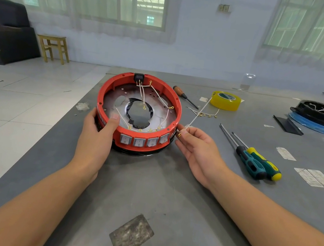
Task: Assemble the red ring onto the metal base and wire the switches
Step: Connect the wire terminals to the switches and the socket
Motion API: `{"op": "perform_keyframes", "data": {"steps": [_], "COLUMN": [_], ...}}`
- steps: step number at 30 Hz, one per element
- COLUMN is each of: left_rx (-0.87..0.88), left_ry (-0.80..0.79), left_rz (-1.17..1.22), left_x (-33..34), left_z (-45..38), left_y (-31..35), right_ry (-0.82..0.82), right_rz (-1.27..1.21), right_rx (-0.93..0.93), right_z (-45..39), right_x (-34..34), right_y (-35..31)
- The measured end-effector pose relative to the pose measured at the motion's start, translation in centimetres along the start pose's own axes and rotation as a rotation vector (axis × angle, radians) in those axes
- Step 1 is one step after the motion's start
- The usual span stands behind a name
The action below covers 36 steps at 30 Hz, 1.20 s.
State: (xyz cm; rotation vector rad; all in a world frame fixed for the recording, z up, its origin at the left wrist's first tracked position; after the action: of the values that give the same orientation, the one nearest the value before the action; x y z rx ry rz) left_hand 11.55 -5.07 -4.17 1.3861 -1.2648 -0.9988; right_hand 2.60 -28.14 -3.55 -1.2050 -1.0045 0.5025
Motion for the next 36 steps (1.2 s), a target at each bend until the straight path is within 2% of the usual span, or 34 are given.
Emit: {"op": "perform_keyframes", "data": {"steps": [5,10,13,21,26,30,36], "left_rx": [0.030,-0.078,-0.083,-0.035,-0.143,-0.174,-0.236], "left_ry": [-0.037,-0.132,-0.172,-0.294,-0.328,-0.392,-0.367], "left_rz": [0.072,0.246,0.331,0.325,0.425,0.388,0.430], "left_x": [0.3,0.8,1.0,1.3,1.4,1.3,1.5], "left_z": [0.2,0.2,0.6,1.1,0.8,0.5,0.5], "left_y": [0.2,-0.1,0.4,-0.5,-1.1,-1.4,-1.6], "right_ry": [0.019,0.038,0.049,0.041,0.077,0.100,0.100], "right_rz": [-0.034,-0.050,-0.064,-0.127,-0.109,-0.091,-0.007], "right_rx": [-0.013,-0.050,-0.061,-0.111,-0.096,-0.105,-0.149], "right_z": [-0.1,-0.1,-0.2,-0.3,-0.4,-0.4,-0.5], "right_x": [-0.2,-0.3,-0.4,-0.6,-0.8,-0.9,-0.8], "right_y": [0.0,-0.2,-0.3,-0.7,-0.7,-0.8,-0.6]}}
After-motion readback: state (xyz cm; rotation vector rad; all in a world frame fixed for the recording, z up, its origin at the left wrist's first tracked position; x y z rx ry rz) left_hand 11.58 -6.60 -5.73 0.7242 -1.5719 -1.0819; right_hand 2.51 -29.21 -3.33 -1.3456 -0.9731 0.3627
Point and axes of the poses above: each hand's wrist, its own z-axis away from the middle knuckle, its own x-axis out of the palm, y = z × x, the point moved 2 cm from there along -z, towards the middle knuckle, and after that the axes turned 9 degrees about y, right-handed, at the moved point
